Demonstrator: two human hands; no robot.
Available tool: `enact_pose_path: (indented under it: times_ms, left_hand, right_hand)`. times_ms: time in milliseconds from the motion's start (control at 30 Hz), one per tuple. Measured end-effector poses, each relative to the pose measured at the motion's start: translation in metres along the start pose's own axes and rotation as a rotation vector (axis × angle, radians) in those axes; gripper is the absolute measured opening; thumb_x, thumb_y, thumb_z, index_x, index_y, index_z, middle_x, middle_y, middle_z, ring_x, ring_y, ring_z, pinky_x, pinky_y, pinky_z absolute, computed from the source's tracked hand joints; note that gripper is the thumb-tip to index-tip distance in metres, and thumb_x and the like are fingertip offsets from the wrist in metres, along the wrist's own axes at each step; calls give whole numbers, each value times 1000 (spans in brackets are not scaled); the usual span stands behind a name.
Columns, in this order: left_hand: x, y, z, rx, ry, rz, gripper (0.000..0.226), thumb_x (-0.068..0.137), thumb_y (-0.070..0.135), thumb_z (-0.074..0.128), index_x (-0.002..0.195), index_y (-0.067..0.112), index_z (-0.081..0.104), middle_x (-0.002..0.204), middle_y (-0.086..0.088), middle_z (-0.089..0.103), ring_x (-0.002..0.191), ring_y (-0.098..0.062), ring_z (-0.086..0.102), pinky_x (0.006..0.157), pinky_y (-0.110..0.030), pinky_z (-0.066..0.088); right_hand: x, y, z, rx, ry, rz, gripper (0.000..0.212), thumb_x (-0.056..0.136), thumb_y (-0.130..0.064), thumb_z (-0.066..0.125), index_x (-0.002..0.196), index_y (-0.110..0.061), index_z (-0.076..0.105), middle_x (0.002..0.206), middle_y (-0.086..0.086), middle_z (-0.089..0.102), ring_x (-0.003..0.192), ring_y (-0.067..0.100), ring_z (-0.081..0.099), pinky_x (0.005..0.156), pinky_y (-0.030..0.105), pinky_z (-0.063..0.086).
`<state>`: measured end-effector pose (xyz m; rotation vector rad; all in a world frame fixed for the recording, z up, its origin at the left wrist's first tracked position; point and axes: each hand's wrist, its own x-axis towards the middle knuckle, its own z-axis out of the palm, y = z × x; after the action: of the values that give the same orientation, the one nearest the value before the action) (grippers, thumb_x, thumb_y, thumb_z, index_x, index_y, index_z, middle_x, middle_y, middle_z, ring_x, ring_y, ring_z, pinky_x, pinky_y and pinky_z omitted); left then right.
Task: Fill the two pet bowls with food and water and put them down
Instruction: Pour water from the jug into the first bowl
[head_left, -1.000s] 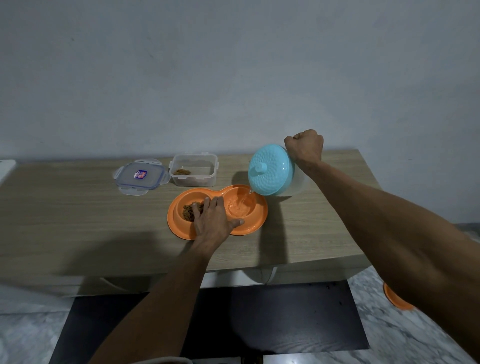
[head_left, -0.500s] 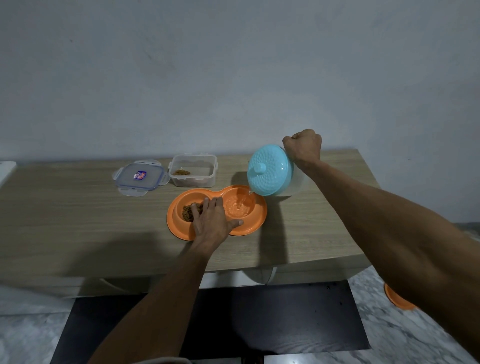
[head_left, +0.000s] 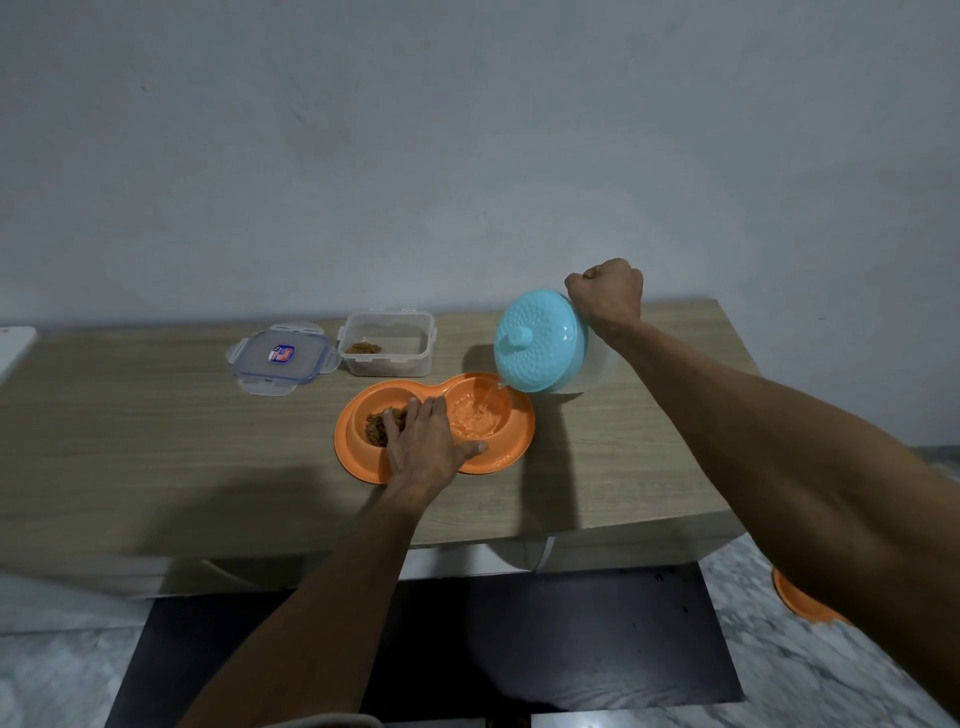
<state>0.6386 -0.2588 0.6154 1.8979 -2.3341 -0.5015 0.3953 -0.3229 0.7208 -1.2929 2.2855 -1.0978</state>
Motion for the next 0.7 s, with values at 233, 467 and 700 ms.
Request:
enact_pose_path:
  times_ms: [233,467,700]
  left_hand:
    - [2,-1,2,1,8,0,91,80,64,64,149,14,34,154,-5,40,151,-28,20,119,-60,6]
    - [-1,0,0,2,12,-2,91,80,64,64,150,14,33,155,-5,39,151,-28,19,119,-59,5]
    - [-1,1,-1,4,2,-7,90,82,64,62,151,14,32,157,-6,37,152,-28,17,120,-58,4]
  right_hand:
    - [2,3,1,66,-5,57,43,77,-10,56,44,-12,29,46,3,23,50,18,20,52,29,26]
    - [5,12,5,207,-13,181,36,75,-12,56,50,-13,30,53,3,29,56,19,23,52,29,26]
    - [10,29,14,455,49,380,35,75,-8,60,54,-13,32,54,-1,32,55,17,25,51,28,27]
